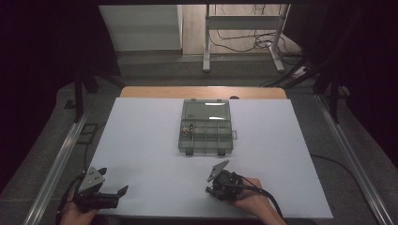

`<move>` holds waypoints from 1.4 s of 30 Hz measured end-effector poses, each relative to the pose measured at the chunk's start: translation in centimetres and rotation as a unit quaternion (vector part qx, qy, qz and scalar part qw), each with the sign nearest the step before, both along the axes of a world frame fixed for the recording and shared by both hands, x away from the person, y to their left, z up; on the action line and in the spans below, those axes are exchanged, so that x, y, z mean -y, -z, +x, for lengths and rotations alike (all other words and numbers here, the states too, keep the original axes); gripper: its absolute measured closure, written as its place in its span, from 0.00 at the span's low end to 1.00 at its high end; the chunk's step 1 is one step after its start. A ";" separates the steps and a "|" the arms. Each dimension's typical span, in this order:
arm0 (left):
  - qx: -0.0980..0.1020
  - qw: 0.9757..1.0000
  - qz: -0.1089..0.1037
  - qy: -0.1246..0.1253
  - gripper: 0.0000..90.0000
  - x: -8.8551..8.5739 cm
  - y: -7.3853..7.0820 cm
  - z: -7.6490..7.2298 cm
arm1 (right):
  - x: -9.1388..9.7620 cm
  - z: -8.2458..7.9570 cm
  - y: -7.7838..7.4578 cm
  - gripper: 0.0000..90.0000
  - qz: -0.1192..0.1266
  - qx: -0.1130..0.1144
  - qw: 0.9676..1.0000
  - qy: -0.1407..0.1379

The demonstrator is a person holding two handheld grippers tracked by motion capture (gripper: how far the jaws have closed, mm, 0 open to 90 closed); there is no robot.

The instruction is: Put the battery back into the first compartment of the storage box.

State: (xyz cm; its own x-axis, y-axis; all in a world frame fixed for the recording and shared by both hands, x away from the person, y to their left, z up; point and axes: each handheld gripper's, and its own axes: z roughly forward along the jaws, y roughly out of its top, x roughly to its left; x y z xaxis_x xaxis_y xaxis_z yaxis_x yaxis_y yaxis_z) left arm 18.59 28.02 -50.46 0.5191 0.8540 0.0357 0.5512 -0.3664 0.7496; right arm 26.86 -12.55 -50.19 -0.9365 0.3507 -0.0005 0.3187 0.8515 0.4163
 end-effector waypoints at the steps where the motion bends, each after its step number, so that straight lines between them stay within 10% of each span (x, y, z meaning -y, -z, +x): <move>1: 0.000 1.000 0.000 0.000 0.03 0.0 0.0 0.0 | 0.1 0.1 -0.1 0.84 0.006 0.000 1.000 0.002; 42: -0.001 1.000 -0.002 0.000 0.03 -0.1 0.0 0.0 | 1.8 3.8 -3.5 0.84 0.099 0.025 0.990 0.094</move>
